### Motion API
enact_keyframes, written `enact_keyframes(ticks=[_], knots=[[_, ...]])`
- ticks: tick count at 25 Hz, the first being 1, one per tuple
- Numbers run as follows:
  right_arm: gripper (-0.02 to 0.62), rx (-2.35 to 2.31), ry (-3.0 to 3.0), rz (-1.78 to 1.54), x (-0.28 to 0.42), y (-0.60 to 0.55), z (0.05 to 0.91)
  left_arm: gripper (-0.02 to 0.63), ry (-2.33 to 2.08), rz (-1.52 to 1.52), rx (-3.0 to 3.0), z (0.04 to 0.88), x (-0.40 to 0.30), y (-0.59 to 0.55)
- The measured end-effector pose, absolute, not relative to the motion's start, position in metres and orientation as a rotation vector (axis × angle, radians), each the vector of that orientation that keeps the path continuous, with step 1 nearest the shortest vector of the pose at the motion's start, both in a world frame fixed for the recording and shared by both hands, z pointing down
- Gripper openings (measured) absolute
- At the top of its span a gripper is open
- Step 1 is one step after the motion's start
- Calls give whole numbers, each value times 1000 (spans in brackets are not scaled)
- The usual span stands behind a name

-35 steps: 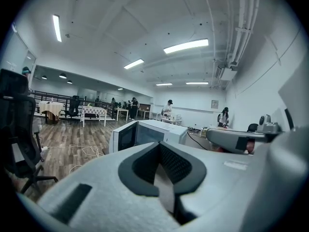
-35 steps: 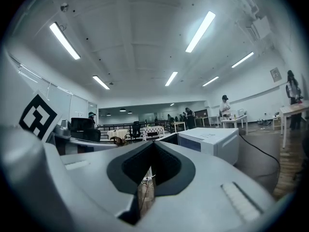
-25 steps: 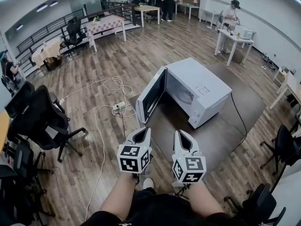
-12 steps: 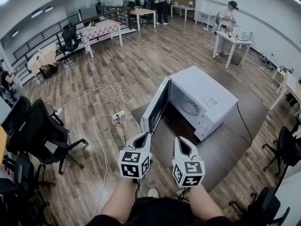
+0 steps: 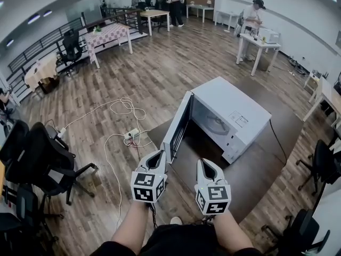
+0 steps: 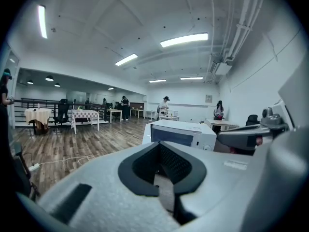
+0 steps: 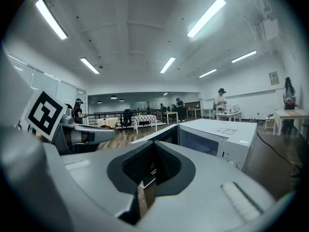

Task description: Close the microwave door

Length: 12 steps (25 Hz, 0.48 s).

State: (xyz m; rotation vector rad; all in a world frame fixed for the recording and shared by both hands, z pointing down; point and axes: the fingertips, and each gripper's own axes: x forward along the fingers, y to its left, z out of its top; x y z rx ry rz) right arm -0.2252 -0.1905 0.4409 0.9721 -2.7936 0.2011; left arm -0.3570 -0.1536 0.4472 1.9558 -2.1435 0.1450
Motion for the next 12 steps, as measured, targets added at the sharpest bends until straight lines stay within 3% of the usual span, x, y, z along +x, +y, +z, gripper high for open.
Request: enact_keyframes(ticks=[7, 12], knots=[[9, 958, -2767, 157, -230, -191, 447, 12, -2118, 214, 1982, 473, -371, -154], [9, 976, -2768, 160, -227, -192, 447, 73, -2076, 288, 2011, 490, -383, -158]])
